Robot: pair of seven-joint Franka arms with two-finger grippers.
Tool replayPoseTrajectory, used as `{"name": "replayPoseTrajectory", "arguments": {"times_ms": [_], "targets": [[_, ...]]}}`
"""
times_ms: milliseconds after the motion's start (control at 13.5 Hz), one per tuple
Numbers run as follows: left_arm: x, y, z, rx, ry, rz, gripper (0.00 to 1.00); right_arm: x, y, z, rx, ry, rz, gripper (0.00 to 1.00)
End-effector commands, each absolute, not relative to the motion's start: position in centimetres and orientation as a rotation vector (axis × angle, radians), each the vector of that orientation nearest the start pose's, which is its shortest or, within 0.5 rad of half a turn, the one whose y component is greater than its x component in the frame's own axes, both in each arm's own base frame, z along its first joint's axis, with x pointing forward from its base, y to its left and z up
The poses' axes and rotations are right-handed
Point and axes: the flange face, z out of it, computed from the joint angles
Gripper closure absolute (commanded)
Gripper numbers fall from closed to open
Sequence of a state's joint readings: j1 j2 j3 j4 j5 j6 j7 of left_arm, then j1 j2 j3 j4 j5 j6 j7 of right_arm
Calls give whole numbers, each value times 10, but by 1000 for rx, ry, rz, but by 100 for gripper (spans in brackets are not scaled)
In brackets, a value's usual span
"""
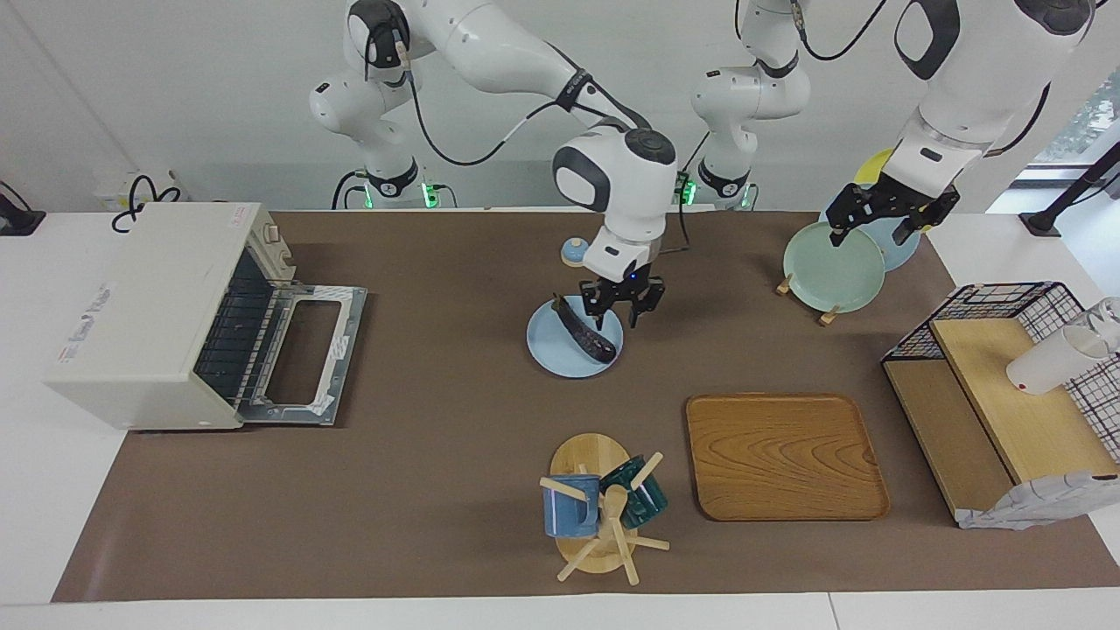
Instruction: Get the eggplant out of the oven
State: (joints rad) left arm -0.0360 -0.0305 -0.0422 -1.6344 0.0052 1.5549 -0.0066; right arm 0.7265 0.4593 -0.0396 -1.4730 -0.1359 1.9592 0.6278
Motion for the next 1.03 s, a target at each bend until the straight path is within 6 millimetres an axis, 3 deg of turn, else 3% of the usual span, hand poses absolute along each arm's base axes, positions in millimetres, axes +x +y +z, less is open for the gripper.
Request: {"name": "replayPoseTrajectory", "arguments": {"times_ms": [0, 74, 222, 443, 517, 591, 739, 960], "targets": [[539, -40, 614, -3145, 111, 68, 0, 533, 325, 446, -3257, -210, -12, 95], [538, -40, 614, -3145, 106, 73, 0, 525, 276, 437, -3276, -201, 62, 100], [537, -44, 614, -3144, 118, 80, 0, 523, 193, 420, -3282, -266, 164, 100], [535, -50, 611, -3142, 130, 92, 0, 520, 110, 378, -3281, -341, 126, 100], [531, -53, 609, -3141, 137, 92, 0, 515, 92, 362, -3264, -377, 72, 100], [528, -69, 603, -3137, 163, 104, 0, 509, 76, 344, -3256, -375, 36, 100], [517, -110, 593, -3143, 97, 43, 0, 501, 63, 324, -3265, -454, 30, 100], [491, -202, 563, -3157, 96, 28, 0, 503, 47, 305, -3262, -466, 21, 100]]}}
